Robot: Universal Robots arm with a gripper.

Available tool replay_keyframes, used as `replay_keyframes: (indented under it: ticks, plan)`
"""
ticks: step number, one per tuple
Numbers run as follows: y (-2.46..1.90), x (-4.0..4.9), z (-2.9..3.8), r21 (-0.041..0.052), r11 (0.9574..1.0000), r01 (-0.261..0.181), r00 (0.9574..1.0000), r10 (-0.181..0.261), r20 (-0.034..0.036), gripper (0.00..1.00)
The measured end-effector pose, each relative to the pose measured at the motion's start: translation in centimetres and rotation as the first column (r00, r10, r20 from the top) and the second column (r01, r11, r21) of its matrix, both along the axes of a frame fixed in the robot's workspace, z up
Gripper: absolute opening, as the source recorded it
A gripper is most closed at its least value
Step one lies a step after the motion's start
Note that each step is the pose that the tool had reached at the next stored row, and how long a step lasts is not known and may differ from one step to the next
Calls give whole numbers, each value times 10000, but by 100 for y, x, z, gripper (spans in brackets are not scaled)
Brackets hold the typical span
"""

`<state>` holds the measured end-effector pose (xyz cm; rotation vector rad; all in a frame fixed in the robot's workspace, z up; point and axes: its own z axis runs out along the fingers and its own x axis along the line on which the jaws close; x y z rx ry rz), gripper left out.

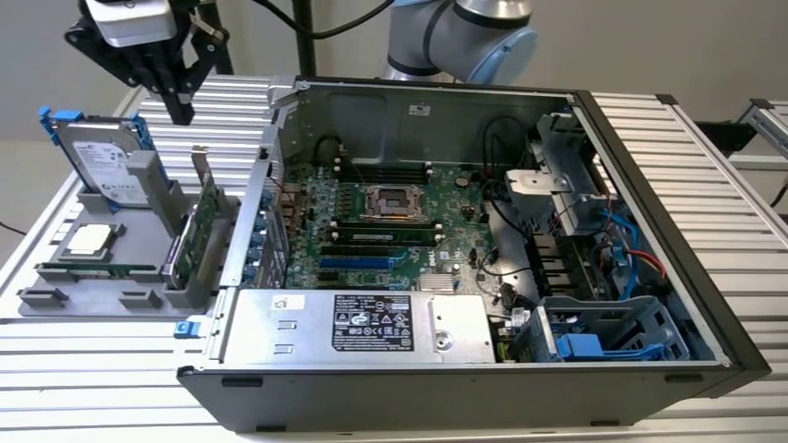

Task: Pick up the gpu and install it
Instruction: 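Reach for the gpu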

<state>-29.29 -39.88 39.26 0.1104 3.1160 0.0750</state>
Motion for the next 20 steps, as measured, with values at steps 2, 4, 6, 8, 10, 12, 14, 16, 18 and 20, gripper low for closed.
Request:
replay_keyframes:
  ticks: [2, 4, 6, 8, 10, 12, 14, 16, 18, 20]
  plan:
    - [0, -36, 0, 0, 10000, -1, 10000, 1, 0, 0]
    - [0, -67, 0, 0, 10000, -1, 10000, 1, -1, 0]
    - [0, -100, 0, 0, 10000, -1, 10000, 1, 0, 0]
    - [0, -134, 0, 0, 10000, 0, 10000, 0, 0, 0]
    - [0, -171, 0, 0, 10000, -1, 10000, 1, 0, 0]
    - [0, -204, 0, 0, 10000, 0, 10000, 0, 0, 0]
    - [0, -234, 0, 0, 10000, -1, 10000, 1, 0, 0]
    - [0, -261, 0, 0, 10000, 0, 10000, 0, 0, 0]
    - [0, -288, 0, 1, 10000, -1, 10000, 1, 1, 0]
    - [0, -304, 0, 0, 10000, -1, 10000, 1, 0, 0]
